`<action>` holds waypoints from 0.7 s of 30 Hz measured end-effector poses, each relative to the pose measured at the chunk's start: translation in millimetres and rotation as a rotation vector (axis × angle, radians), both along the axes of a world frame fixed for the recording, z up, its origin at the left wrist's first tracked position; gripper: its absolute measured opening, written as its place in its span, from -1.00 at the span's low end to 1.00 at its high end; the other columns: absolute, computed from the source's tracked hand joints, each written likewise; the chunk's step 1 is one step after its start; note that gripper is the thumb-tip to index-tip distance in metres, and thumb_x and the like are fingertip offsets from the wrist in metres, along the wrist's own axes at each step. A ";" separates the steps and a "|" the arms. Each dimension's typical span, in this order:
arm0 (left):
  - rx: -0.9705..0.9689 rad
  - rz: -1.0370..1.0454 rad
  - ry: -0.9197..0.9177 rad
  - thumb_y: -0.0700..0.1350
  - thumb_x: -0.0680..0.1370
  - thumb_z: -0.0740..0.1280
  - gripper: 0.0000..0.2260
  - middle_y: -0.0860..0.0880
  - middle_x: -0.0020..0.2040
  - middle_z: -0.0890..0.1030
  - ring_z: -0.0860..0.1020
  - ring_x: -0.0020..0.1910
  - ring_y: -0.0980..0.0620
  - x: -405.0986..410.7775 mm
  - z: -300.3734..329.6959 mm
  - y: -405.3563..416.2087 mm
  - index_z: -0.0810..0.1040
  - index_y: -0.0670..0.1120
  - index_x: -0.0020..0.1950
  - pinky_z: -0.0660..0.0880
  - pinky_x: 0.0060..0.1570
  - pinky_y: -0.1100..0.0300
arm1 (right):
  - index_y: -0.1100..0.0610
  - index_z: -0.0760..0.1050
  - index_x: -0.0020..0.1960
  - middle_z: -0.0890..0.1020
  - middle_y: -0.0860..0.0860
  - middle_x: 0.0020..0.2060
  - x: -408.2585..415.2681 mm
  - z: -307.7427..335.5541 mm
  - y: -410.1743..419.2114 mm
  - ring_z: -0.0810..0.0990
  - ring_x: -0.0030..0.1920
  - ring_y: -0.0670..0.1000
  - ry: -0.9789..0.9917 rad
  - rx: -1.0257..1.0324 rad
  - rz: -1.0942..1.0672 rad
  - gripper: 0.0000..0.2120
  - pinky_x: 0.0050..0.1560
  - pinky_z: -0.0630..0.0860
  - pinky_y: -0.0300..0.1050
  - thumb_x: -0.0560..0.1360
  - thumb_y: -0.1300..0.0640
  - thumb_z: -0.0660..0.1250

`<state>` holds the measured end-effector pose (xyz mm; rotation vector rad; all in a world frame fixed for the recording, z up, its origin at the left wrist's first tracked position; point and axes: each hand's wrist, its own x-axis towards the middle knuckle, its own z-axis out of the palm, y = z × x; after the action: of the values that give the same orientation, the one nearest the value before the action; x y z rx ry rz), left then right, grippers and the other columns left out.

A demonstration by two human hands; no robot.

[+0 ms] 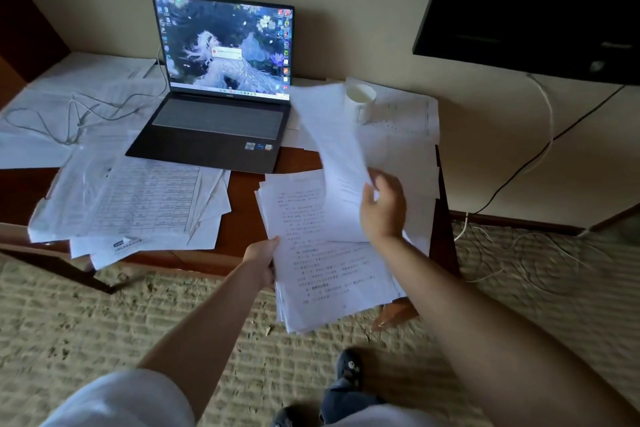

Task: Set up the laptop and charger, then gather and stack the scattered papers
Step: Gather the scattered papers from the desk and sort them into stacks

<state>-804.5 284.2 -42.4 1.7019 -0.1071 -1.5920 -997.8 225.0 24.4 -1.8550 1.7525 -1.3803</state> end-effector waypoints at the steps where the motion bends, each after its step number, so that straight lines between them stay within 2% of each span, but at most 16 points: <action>1: -0.016 -0.002 0.000 -0.18 0.58 0.29 -0.73 -0.26 0.12 0.60 0.60 0.05 -0.26 0.5 -0.7 1.2 0.50 -0.31 0.21 0.54 0.02 -0.22 | 0.25 0.63 -0.05 0.64 0.16 -0.15 3.4 0.1 5.3 0.54 -0.09 0.11 0.098 -0.083 0.109 -0.75 -0.12 0.43 -0.10 0.39 0.35 0.21; 3: -0.078 0.005 0.056 -0.15 0.52 0.39 -0.70 -0.24 0.04 0.63 0.62 -0.03 -0.21 2.6 -1.6 4.0 0.55 -0.32 0.16 0.57 -0.05 -0.12 | 0.19 0.66 -0.12 0.67 0.08 -0.15 5.6 -9.9 20.6 0.56 -0.11 0.08 0.288 -0.193 0.298 -0.67 -0.14 0.44 -0.13 0.30 0.39 0.17; 4: -0.182 -0.036 0.136 -0.13 0.46 0.47 -0.70 -0.21 -0.05 0.64 0.63 -0.10 -0.14 4.2 -2.3 5.6 0.60 -0.31 0.07 0.58 -0.09 -0.02 | 0.17 0.67 -0.17 0.69 0.06 -0.13 5.7 -19.2 29.0 0.60 -0.11 0.10 0.346 -0.207 0.365 -0.64 -0.11 0.47 -0.13 0.28 0.37 0.13; 6: -0.608 -0.217 0.486 -0.12 0.47 0.45 -0.80 -0.15 -0.03 0.64 0.64 -0.07 -0.01 0.2 2.4 10.6 0.65 -0.23 -0.01 0.58 -0.04 0.14 | 0.17 0.68 -0.26 0.70 0.06 -0.10 5.7 -37.1 45.8 0.64 -0.09 0.14 0.404 -0.180 0.454 -0.62 -0.05 0.54 -0.05 0.26 0.32 0.08; 7: -0.692 -0.225 0.480 -0.11 0.53 0.39 -0.81 -0.18 0.05 0.61 0.63 -0.02 -0.03 1.0 15.8 14.4 0.65 -0.21 0.03 0.57 0.01 0.12 | 0.17 0.67 -0.28 0.70 0.07 -0.09 4.1 -45.7 51.7 0.64 -0.08 0.15 0.427 -0.152 0.476 -0.63 -0.04 0.55 -0.01 0.25 0.31 0.07; 8: -0.628 -0.170 0.511 -0.10 0.60 0.29 -0.73 -0.27 0.12 0.55 0.61 0.04 -0.12 1.3 23.5 18.2 0.60 -0.30 0.09 0.54 0.07 0.05 | 0.18 0.67 -0.30 0.70 0.08 -0.09 1.7 -51.7 55.7 0.65 -0.06 0.16 0.447 -0.124 0.487 -0.63 -0.05 0.57 0.03 0.24 0.31 0.08; 9: -0.643 -0.158 0.579 -0.14 0.67 0.10 -0.63 -0.37 0.17 0.49 0.57 0.07 -0.23 -3.3 26.6 20.2 0.47 -0.44 0.22 0.50 0.13 -0.03 | 0.17 0.67 -0.30 0.70 0.09 -0.09 -1.6 -55.9 57.5 0.65 -0.05 0.17 0.466 -0.088 0.496 -0.64 -0.05 0.57 0.06 0.22 0.34 0.10; 10: -0.624 -0.129 0.556 -0.16 0.69 -0.10 -0.56 -0.44 0.19 0.44 0.56 0.04 -0.28 -7.7 29.2 19.6 0.28 -0.49 0.35 0.47 0.15 -0.06 | 0.16 0.67 -0.30 0.70 0.09 -0.08 -4.7 -57.5 57.6 0.65 -0.04 0.19 0.480 -0.051 0.495 -0.66 -0.04 0.58 0.09 0.18 0.37 0.14; 11: -0.475 -0.096 0.476 -0.18 0.70 -0.12 -0.58 -0.48 0.22 0.40 0.56 -0.03 -0.27 -9.5 29.6 18.9 0.14 -0.46 0.44 0.47 0.15 -0.05 | 0.16 0.68 -0.29 0.70 0.10 -0.08 -7.2 -58.4 56.9 0.65 -0.03 0.20 0.485 -0.022 0.494 -0.67 -0.03 0.58 0.12 0.15 0.39 0.18; 12: -0.314 -0.040 0.307 -0.15 0.70 -0.05 -0.57 -0.47 0.28 0.35 0.56 -0.04 -0.23 -4.1 15.8 12.5 0.10 -0.40 0.48 0.43 0.18 -0.07 | 0.16 0.68 -0.29 0.70 0.11 -0.08 -8.7 -57.7 56.4 0.65 -0.02 0.21 0.485 0.002 0.497 -0.67 -0.02 0.58 0.14 0.13 0.40 0.21; 13: -0.250 -0.015 0.182 -0.11 0.68 0.04 -0.57 -0.42 0.32 0.35 0.55 0.03 -0.21 0.5 4.9 8.7 0.17 -0.36 0.47 0.37 0.23 -0.12 | 0.17 0.68 -0.28 0.70 0.12 -0.08 -9.4 -56.5 55.6 0.65 -0.01 0.22 0.479 0.009 0.498 -0.67 -0.02 0.58 0.16 0.13 0.40 0.22; 14: -0.215 -0.033 0.157 -0.06 0.64 0.16 -0.57 -0.37 0.28 0.44 0.55 0.08 -0.18 2.2 1.4 8.7 0.31 -0.34 0.39 0.41 0.22 -0.11 | 0.19 0.68 -0.25 0.70 0.14 -0.07 -8.7 -55.9 54.5 0.65 0.00 0.23 0.461 0.018 0.492 -0.66 -0.02 0.58 0.18 0.14 0.41 0.22; 16: -0.207 -0.071 0.135 -0.04 0.50 0.39 -0.74 -0.23 0.00 0.60 0.61 -0.10 -0.11 9.4 -9.5 8.5 0.58 -0.22 0.03 0.58 -0.10 -0.01 | 0.23 0.68 -0.15 0.69 0.15 -0.02 -3.8 -46.9 52.0 0.65 0.02 0.20 0.365 0.004 0.416 -0.64 -0.02 0.60 0.14 0.21 0.42 0.19; 17: -0.217 -0.050 0.146 -0.10 0.50 0.38 -0.85 -0.21 -0.11 0.61 0.62 -0.20 -0.12 8.9 -10.7 10.1 0.61 -0.20 -0.10 0.59 -0.22 0.01 | 0.23 0.67 -0.07 0.68 0.15 0.01 0.3 -38.7 48.6 0.64 0.04 0.16 0.283 0.007 0.337 -0.65 0.03 0.60 0.05 0.29 0.41 0.18; 19: -0.191 -0.019 0.137 -0.22 0.57 0.30 -0.88 -0.24 -0.09 0.61 0.61 -0.15 -0.18 3.4 -4.4 10.0 0.60 -0.23 -0.08 0.60 -0.16 -0.09 | 0.20 0.63 0.04 0.65 0.10 0.05 9.2 -16.1 34.7 0.61 0.07 0.11 0.054 0.084 0.130 -0.69 0.06 0.50 -0.15 0.43 0.38 0.19; 21: -0.087 0.006 0.024 -0.23 0.57 0.31 -0.89 -0.24 -0.03 0.61 0.60 -0.07 -0.22 -0.9 3.2 9.9 0.56 -0.27 0.02 0.57 -0.07 -0.15 | 0.17 0.61 0.02 0.66 0.05 0.02 15.2 8.8 16.4 0.61 0.04 0.10 -0.152 0.099 -0.057 -0.76 0.02 0.48 -0.14 0.48 0.37 0.24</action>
<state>-805.5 294.1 -39.2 1.6144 -0.1578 -1.5802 -982.6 241.4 33.3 -1.6176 1.7754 -1.3888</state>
